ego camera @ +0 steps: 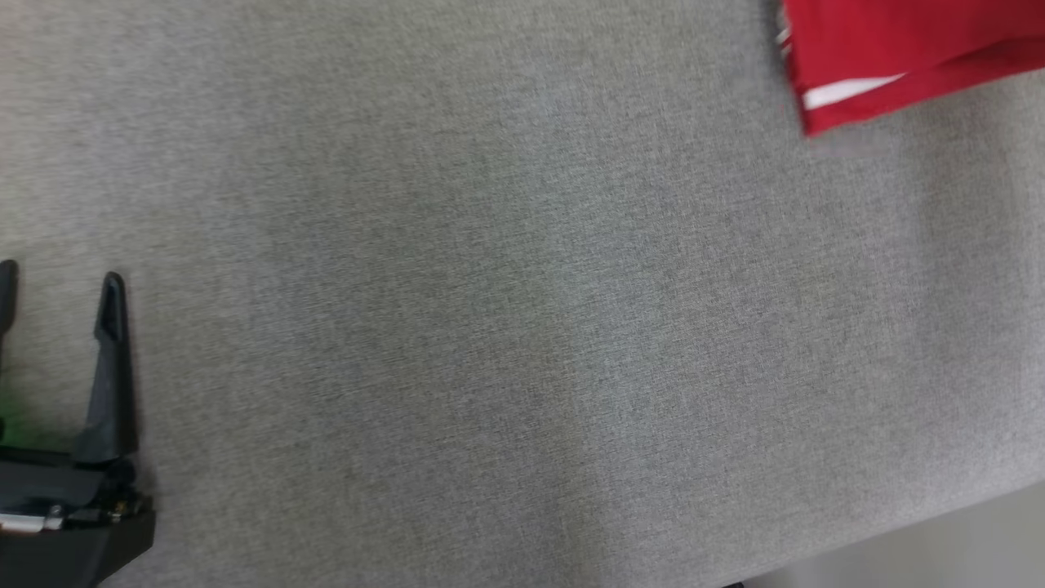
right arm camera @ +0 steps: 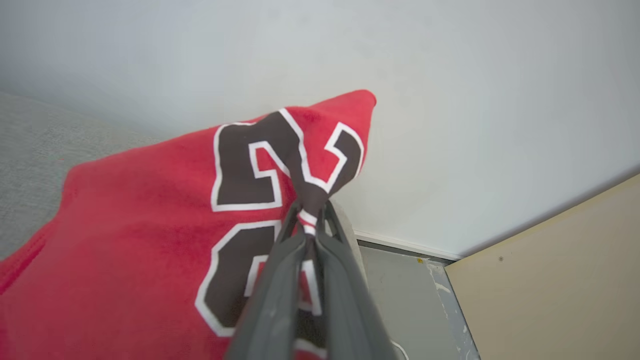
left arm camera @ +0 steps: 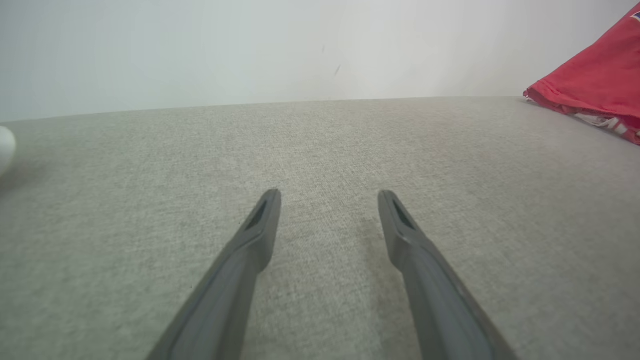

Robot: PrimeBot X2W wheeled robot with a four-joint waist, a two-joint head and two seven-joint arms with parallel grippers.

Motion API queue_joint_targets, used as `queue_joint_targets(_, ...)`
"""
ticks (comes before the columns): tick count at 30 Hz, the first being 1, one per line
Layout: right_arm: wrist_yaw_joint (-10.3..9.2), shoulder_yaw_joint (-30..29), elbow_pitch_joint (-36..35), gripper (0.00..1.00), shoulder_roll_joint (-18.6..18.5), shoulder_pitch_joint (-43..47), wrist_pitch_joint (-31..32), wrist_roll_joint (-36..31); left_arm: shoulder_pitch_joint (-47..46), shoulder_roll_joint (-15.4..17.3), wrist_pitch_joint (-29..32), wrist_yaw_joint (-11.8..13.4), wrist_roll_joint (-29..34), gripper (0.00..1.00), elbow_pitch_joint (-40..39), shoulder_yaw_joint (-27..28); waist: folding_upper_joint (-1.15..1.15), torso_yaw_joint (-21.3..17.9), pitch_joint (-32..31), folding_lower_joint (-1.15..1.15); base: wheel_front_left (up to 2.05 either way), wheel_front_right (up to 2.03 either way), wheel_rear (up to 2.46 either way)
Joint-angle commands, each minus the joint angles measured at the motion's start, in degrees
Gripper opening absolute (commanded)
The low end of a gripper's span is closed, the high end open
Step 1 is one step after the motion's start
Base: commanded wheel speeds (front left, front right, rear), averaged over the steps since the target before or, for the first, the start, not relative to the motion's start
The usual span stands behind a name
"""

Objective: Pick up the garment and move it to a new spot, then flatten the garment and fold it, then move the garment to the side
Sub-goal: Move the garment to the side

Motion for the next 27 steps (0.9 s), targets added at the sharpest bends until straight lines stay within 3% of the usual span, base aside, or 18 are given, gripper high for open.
queue_joint_targets(1,-0.14,0.37,-0.47,0.0,-1.66,-1.52,1.64,-0.05,0.19,-0.42,0.1,0.05,-0.37,1.0,0.62,-1.23,0.0,-1.6,2.17,0.0,0.0,0.0,0.0)
queue_joint_targets(10,-0.14,1.27,1.72,0.0,-5.53,-6.71,5.7,-0.69,0.16,-1.2,0.31,-0.02,-0.81,1.0,0.17,-1.93,0.0,-0.13,2.94,0.0,0.0,0.0,0.0)
queue_joint_targets(11,-0.14,1.35,2.0,0.22,-5.78,-7.44,5.51,-0.98,0.08,-1.27,0.32,-0.02,-0.85,1.0,0.22,-1.96,0.0,0.03,3.01,0.0,0.0,0.0,0.0)
queue_joint_targets(12,-0.14,1.44,2.34,0.88,-5.96,-7.89,5.27,-1.16,0.02,-1.33,0.32,-0.01,-0.86,1.0,0.32,-2.02,0.0,0.2,3.07,0.0,0.0,0.0,0.0)
queue_joint_targets(13,-0.14,1.54,2.82,1.0,-5.98,-8.09,5.3,-1.21,-0.05,-1.45,0.32,-0.01,-0.88,1.0,0.45,-2.1,0.0,0.37,3.08,0.0,0.0,0.0,0.0)
queue_joint_targets(21,-0.14,1.16,4.85,1.0,-4.84,-8.12,0.45,-3.03,-0.61,-2.72,0.33,0.05,-1.29,1.0,2.42,-2.34,0.0,1.54,0.65,0.0,0.0,0.0,0.0)
queue_joint_targets(27,-0.14,1.97,4.32,1.0,-1.6,-4.16,-8.44,-1.71,0.45,-5.19,0.22,0.06,-1.05,1.0,5.73,-1.4,0.0,3.87,-7.65,0.0,0.0,0.0,0.0)
